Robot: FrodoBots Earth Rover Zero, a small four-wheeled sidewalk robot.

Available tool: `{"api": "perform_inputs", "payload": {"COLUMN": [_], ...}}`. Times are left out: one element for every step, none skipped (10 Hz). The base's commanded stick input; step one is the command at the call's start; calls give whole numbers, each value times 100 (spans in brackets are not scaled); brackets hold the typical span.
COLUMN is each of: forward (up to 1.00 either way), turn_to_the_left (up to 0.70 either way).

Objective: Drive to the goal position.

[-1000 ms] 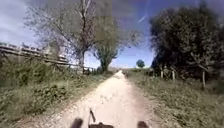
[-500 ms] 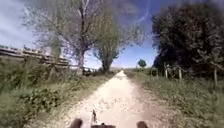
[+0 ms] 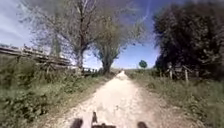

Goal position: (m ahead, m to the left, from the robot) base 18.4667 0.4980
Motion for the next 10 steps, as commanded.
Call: {"api": "perform_inputs", "payload": {"forward": [70, 70, 70, 70, 70, 70, 70, 70, 70, 70], "turn_to_the_left": [0, 0, 0, 0, 0, 0, 0, 0, 0, 0]}}
